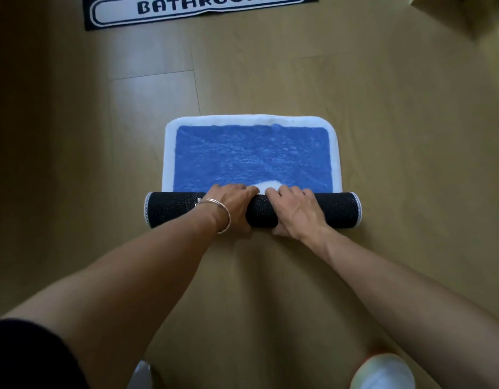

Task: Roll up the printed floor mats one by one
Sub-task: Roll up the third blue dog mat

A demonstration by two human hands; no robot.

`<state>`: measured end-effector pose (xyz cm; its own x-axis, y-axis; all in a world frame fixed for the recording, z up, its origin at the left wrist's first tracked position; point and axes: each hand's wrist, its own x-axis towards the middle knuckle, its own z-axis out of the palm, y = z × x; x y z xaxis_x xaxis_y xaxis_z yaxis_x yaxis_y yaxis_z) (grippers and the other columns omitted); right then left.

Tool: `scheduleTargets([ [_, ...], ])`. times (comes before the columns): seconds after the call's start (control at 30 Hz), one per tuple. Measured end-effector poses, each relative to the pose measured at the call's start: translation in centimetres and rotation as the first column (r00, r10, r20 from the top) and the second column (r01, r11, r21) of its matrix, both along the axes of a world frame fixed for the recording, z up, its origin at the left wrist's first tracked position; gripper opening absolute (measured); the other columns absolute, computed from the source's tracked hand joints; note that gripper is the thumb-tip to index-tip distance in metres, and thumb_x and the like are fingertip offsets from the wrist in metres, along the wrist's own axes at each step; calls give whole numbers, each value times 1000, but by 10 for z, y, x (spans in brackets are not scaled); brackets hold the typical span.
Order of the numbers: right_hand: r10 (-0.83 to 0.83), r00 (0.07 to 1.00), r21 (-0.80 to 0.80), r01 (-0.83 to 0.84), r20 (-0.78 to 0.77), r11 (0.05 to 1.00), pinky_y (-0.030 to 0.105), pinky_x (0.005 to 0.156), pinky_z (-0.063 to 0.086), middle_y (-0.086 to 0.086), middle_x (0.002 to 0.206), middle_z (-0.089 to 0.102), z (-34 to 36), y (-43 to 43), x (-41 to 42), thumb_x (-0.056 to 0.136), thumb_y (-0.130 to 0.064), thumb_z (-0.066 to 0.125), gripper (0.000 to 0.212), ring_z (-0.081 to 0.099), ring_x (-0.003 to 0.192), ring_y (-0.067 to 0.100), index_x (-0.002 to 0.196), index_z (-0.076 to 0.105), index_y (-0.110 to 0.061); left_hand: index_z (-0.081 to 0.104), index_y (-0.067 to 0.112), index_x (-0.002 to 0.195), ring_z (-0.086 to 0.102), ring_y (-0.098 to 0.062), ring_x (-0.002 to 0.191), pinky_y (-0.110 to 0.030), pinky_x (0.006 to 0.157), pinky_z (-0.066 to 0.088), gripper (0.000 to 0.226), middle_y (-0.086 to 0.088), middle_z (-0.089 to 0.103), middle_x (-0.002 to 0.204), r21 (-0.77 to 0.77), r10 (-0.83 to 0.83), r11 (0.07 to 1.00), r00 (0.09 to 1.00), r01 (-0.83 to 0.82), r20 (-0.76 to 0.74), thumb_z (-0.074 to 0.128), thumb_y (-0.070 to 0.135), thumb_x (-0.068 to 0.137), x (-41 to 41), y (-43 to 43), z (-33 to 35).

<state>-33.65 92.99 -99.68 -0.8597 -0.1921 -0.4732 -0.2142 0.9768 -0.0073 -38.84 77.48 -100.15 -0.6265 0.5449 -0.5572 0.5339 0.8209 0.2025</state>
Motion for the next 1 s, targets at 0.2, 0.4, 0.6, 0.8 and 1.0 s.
scheduleTargets([
  [0.2, -87, 929, -140, 146, 360, 979, 35, 70, 44, 2, 101, 58, 11, 7, -30, 63, -39, 73, 60, 55, 88, 25, 114, 45, -24, 46, 24, 117, 56, -26, 103, -38, 82, 40, 57, -1, 54, 110, -33, 12, 999, 991, -17, -131, 68, 49, 71, 13, 5, 0],
  [0.4, 59, 998, -27, -58, 17, 998, 37, 83, 36, 3, 109, 51, 6, 8, -2, 68, -46, 70, 70, 52, 100, 26, 126, 39, -22, 54, 26, 110, 59, -21, 95, -29, 74, 45, 60, 2, 62, 103, -52, 125, 992, 950, -115, 287, 80, 49, 61, -14, 10, 8],
  [0.6, -101, 913, -116, 159, 394, 980, 35, 73, 47, 2, 100, 61, 17, 8, -37, 64, -44, 73, 58, 55, 85, 25, 111, 46, -24, 38, 29, 131, 52, -24, 110, -39, 87, 44, 89, 1, 51, 120, -7, -23, 1000, 998, 23, -60, 75, 63, 58, 5, -2, 3],
  [0.8, 108, 994, -48, -109, -24, 993, 40, 91, 35, 4, 117, 50, 7, 3, 3, 67, -50, 71, 85, 52, 104, 28, 136, 31, -21, 55, 27, 108, 59, -20, 88, -28, 74, 46, 58, 2, 64, 103, -69, 99, 994, 962, -85, 255, 79, 51, 61, -15, 4, 10],
  [1.0, -12, 991, -46, 18, 133, 999, 39, 81, 40, 5, 112, 55, 9, -2, -12, 65, -47, 73, 76, 56, 101, 29, 128, 37, -23, 25, 24, 142, 50, -24, 112, -39, 90, 40, 103, 0, 47, 124, -58, -100, 994, 988, 94, -113, 72, 65, 60, 13, -2, 6],
])
